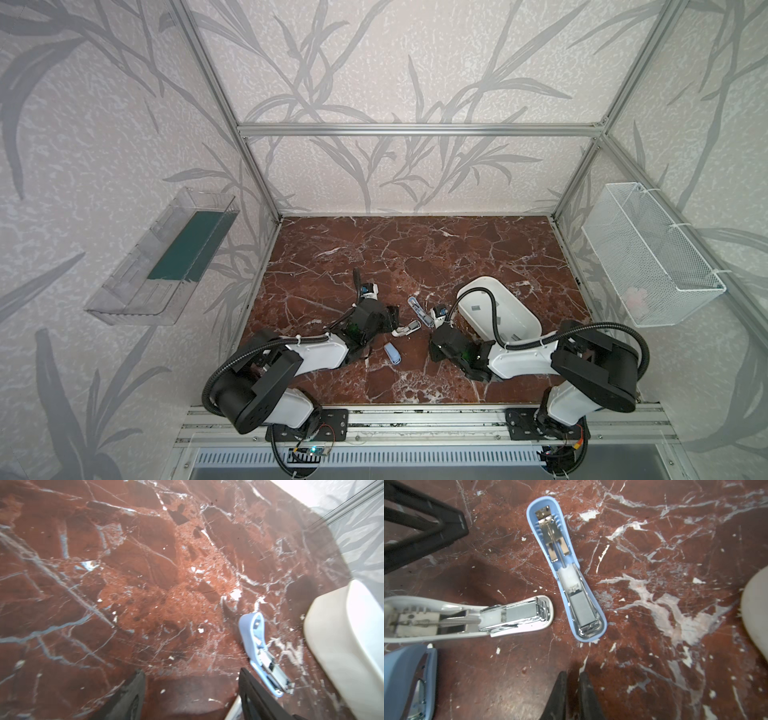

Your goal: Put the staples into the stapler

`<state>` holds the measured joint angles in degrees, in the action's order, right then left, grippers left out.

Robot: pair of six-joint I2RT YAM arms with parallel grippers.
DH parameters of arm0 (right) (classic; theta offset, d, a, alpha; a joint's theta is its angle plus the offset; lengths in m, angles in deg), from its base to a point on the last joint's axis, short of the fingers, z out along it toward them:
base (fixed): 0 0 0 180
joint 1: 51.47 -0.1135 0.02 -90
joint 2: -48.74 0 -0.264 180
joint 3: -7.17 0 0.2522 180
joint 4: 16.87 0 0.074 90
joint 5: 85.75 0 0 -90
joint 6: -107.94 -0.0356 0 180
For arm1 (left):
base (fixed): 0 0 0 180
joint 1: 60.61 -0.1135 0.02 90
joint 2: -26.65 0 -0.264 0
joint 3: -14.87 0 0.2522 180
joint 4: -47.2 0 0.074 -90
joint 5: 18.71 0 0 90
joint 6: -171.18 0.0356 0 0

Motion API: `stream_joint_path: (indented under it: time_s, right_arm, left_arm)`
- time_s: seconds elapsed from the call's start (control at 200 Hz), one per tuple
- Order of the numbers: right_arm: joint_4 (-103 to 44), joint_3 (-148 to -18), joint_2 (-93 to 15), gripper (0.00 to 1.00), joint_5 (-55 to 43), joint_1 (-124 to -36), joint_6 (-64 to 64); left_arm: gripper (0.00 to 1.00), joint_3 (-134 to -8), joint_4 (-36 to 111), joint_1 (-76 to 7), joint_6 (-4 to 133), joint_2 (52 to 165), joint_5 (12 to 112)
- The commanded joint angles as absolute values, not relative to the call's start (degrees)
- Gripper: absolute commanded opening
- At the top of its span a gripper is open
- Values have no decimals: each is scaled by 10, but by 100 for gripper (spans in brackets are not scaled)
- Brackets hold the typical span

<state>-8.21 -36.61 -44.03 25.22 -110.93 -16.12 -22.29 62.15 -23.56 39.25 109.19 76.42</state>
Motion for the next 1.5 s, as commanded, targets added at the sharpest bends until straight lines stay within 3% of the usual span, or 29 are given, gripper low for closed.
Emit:
stream_joint_path:
  time_s: [0.0,0.445,0.78,0.93,1.494]
  right_arm:
    - [-55,-387,-471,15,258,-1106,-157]
    - [-27,-432,-559,14,275,-1062,-143]
    - [-22,-456,-583,14,212,-1063,-141]
    - [-6,-445,-577,14,191,-1069,-139]
    - [-13,-407,-530,14,212,-1134,-227]
  left_arm:
    - [72,-203,698,-232,343,1104,756]
    - [75,-186,565,-227,346,998,792]
    - [75,-188,435,-206,169,939,847]
    - [75,-214,378,-173,121,943,899]
    - [75,-268,391,-145,109,1006,892]
